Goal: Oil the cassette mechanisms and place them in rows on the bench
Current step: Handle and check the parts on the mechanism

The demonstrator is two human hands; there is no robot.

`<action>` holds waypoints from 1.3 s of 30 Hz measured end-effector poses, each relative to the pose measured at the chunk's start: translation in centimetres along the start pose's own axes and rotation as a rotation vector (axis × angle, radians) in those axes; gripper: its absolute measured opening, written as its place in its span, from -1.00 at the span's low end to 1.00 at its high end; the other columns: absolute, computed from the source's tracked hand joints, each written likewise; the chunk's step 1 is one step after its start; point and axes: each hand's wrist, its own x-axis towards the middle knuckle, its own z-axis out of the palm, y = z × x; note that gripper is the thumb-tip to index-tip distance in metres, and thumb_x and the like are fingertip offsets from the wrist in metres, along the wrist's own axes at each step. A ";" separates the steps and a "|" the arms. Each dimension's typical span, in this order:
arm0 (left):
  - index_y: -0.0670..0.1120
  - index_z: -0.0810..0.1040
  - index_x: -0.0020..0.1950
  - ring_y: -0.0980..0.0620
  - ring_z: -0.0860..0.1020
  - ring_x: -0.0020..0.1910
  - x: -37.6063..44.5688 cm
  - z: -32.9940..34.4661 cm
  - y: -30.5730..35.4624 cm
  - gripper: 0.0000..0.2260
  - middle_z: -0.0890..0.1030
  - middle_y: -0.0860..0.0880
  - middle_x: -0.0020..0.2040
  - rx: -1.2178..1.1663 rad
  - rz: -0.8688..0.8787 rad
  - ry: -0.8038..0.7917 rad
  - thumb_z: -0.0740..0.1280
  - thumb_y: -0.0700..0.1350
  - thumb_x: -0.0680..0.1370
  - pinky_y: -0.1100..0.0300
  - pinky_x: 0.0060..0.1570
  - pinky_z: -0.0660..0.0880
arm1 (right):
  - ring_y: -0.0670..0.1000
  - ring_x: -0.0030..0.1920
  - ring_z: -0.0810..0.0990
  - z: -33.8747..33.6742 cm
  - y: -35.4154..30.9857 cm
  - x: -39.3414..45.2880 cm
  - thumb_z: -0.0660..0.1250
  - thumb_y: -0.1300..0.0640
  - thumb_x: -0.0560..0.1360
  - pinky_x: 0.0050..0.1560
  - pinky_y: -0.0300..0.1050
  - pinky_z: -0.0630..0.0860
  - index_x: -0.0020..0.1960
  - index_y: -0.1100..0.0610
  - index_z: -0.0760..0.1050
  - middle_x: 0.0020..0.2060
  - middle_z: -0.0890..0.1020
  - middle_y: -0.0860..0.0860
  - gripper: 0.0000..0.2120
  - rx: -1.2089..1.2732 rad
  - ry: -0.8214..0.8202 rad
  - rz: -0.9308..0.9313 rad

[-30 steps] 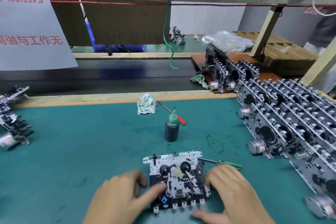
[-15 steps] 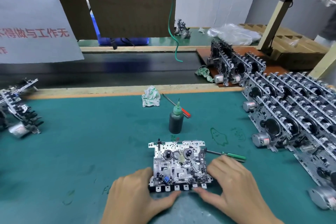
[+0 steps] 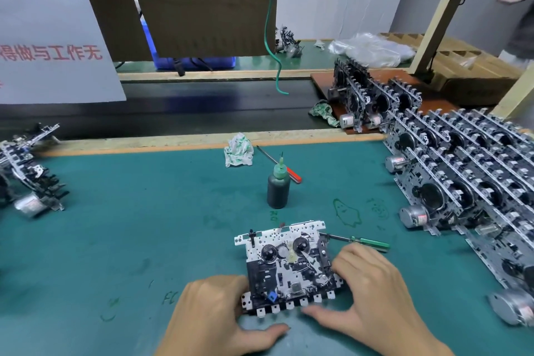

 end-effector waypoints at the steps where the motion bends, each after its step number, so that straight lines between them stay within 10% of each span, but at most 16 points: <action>1: 0.05 0.44 -0.46 0.16 0.37 -0.58 0.0 0.0 -0.2 -0.60 0.38 0.15 -0.59 0.005 0.032 -0.004 0.31 0.39 0.15 0.36 -0.59 0.29 | -0.03 -0.36 0.48 0.1 -0.2 0.0 0.25 -0.44 0.28 -0.20 -0.22 0.33 -0.44 0.10 0.44 -0.45 0.47 -0.10 -0.42 -0.009 0.025 0.018; 18: -0.10 0.35 -0.49 0.05 0.34 -0.64 0.4 0.3 -0.7 -0.42 0.34 0.06 -0.60 0.114 0.060 0.123 0.11 0.35 0.49 0.31 -0.67 0.26 | -0.01 -0.30 0.45 -0.1 0.9 -0.4 0.36 -0.33 0.32 -0.13 -0.19 0.40 -0.35 0.13 0.46 -0.38 0.45 -0.08 -0.50 0.100 -0.072 -0.071; 34: 0.19 0.04 -0.36 0.09 0.28 -0.56 1.1 -0.6 -0.2 -0.48 0.07 0.20 -0.54 -0.033 0.021 -0.012 0.26 0.50 0.19 0.39 -0.55 0.10 | -0.02 -0.29 0.51 0.4 0.3 -0.5 0.28 -0.32 0.34 -0.01 -0.17 0.39 -0.40 0.13 0.50 -0.42 0.52 -0.07 -0.49 0.021 0.060 -0.030; 39: 0.03 0.31 -0.42 0.11 0.31 -0.56 0.5 -0.2 -0.4 -0.50 0.29 0.09 -0.58 -0.052 0.099 -0.055 0.32 0.45 0.23 0.39 -0.52 0.11 | -0.04 -0.33 0.51 0.3 0.0 -0.5 0.31 -0.38 0.26 -0.05 -0.22 0.36 -0.45 0.12 0.45 -0.44 0.51 -0.07 -0.46 0.012 0.082 0.032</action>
